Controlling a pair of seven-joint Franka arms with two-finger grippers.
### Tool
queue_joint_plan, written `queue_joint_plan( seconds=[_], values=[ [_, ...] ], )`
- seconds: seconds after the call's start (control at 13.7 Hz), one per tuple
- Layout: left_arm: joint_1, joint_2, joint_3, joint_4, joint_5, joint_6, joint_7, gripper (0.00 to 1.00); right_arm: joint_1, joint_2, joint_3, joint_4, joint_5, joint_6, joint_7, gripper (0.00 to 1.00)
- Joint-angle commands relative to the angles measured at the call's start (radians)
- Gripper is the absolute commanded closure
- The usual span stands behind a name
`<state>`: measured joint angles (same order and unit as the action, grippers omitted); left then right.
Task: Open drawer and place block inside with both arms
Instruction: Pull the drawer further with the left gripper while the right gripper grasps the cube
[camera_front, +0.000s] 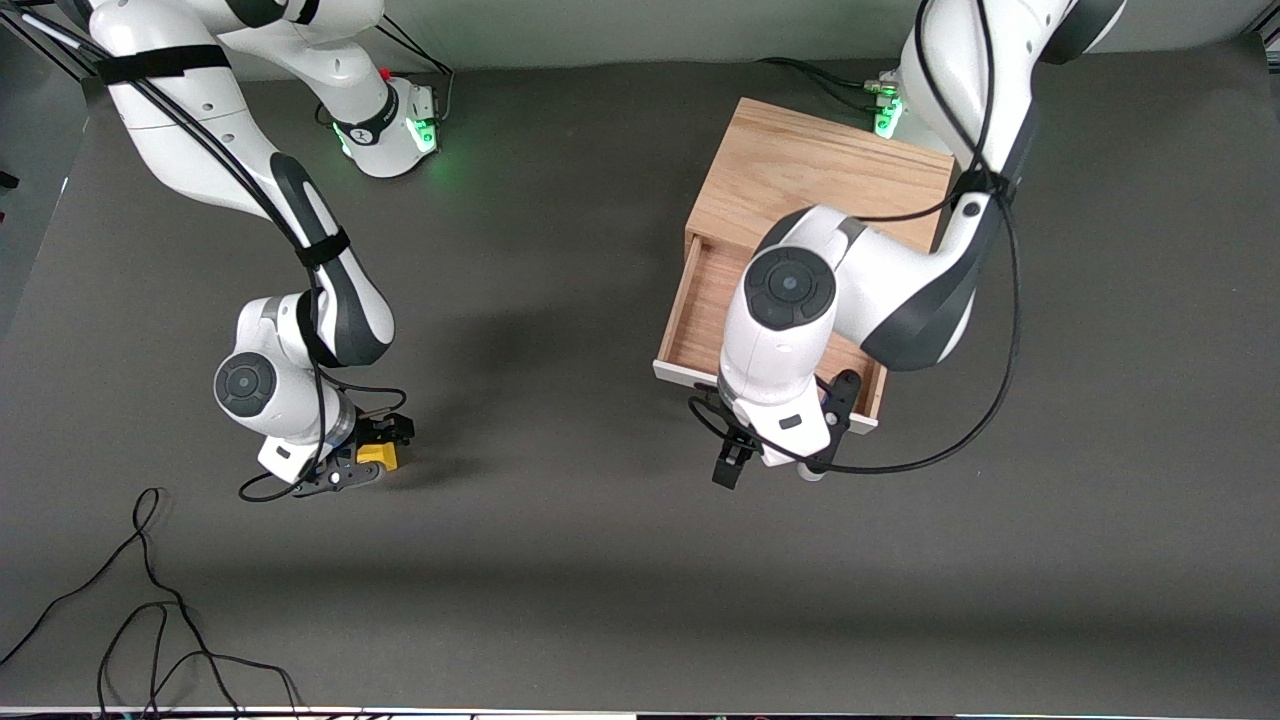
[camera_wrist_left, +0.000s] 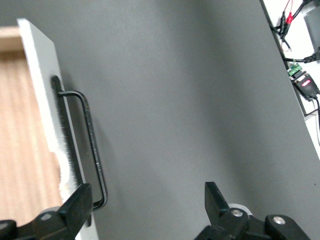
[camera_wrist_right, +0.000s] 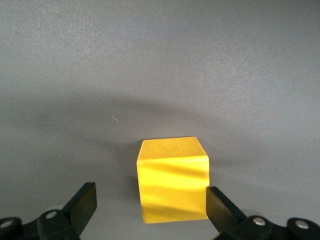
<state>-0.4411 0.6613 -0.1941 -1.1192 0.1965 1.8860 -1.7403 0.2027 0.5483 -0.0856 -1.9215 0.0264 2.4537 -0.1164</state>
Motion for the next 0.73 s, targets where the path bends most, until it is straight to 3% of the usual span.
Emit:
queue_joint_plan(
  seconds=[0.0, 0.29, 0.66],
  values=[
    [0.004, -0.093, 0.012, 0.018, 0.011, -0.146, 0.156, 0.0, 0.006, 0.016, -0.006, 0.001, 0.012, 0.022, -0.032, 0.0],
    [0.086, -0.219, 0.012, 0.002, 0.003, -0.332, 0.411, 0.0, 0.009, 0.009, -0.006, 0.028, 0.007, -0.01, -0.029, 0.0],
    [0.293, -0.392, 0.013, -0.143, -0.113, -0.369, 0.81, 0.0, 0.003, 0.033, -0.008, 0.053, -0.011, -0.038, -0.037, 0.0]
  ],
)
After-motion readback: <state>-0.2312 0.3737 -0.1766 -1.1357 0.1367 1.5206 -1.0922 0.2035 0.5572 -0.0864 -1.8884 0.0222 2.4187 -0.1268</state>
